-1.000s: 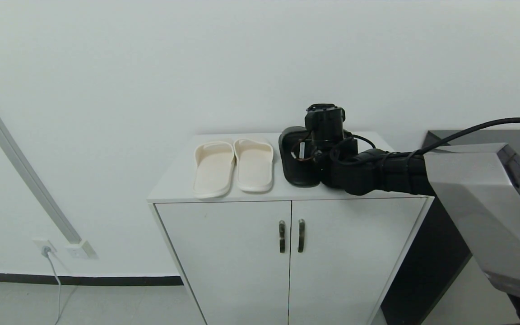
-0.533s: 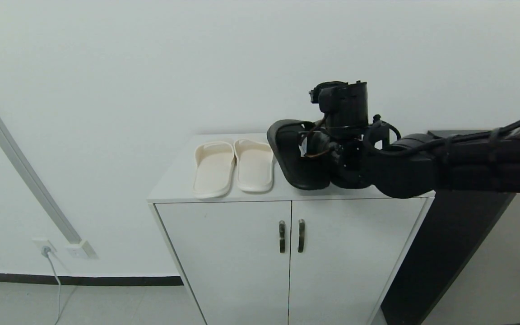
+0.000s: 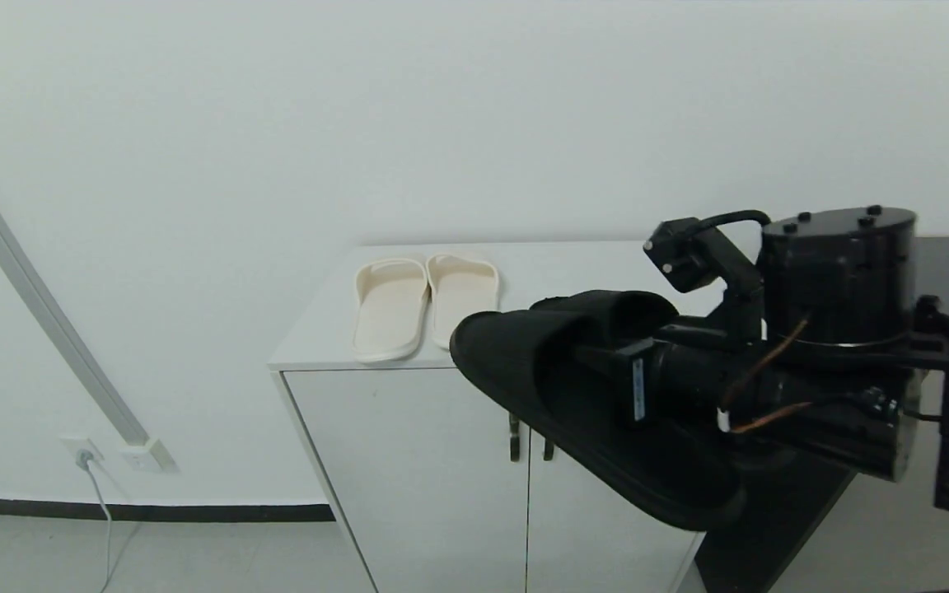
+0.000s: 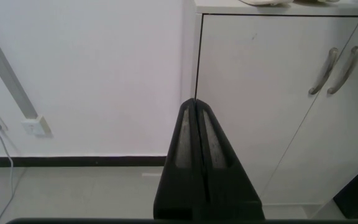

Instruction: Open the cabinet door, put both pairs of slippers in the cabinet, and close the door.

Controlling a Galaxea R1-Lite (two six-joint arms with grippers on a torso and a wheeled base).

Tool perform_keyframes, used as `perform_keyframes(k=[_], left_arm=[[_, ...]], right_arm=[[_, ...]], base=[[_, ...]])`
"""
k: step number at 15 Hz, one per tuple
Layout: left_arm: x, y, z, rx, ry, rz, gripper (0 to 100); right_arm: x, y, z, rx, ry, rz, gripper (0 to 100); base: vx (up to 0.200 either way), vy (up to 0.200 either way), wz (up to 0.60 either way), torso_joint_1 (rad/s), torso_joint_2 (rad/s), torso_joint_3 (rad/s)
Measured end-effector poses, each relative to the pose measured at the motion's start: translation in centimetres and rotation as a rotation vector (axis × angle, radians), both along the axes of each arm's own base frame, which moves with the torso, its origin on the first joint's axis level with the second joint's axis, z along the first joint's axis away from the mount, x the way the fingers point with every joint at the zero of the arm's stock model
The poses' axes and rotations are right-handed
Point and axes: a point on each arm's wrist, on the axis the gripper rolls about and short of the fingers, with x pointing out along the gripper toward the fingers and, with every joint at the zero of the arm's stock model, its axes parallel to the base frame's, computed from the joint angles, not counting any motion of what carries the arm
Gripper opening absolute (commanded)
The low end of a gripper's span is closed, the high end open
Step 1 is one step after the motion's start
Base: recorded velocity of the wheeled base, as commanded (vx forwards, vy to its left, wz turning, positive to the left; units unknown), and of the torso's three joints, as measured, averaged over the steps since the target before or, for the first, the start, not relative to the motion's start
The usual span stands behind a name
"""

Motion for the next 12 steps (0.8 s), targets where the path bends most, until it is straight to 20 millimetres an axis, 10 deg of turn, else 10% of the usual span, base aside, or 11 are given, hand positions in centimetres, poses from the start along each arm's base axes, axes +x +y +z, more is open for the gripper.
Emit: perform_keyframes(k=[12], left_arm=[[0.0, 0.0, 0.0, 0.000, 0.000, 0.000, 0]], right_arm=[[-3.6, -2.8, -1.7, 0.002, -0.008, 0.125, 0]], base=[[-0.083, 0.000, 0.00, 0.003, 0.00, 0.001]])
